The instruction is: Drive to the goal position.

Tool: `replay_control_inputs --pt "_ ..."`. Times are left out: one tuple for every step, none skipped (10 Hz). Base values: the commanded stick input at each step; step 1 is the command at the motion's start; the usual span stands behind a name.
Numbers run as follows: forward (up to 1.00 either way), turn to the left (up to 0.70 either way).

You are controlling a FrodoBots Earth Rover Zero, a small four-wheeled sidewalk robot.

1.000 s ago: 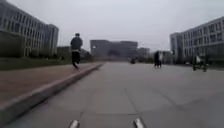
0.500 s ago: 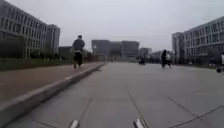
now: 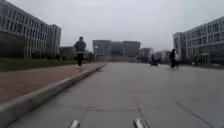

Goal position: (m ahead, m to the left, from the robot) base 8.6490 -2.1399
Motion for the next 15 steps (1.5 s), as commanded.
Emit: replay_control_inputs --pt "0.70 -0.04" --pt "0.70 -0.04" --pt "0.70 -0.04" --pt "0.70 -0.04" --pt "0.70 -0.07" --pt "0.70 -0.18" --pt "0.70 -0.30" --pt "0.70 -0.35" --pt "0.70 -0.35" --pt "0.70 -0.35" --pt "0.70 -0.30" --pt "0.70 -0.12" --pt "0.70 -0.02" --pt "0.70 -0.02" --pt "0.70 -0.02"
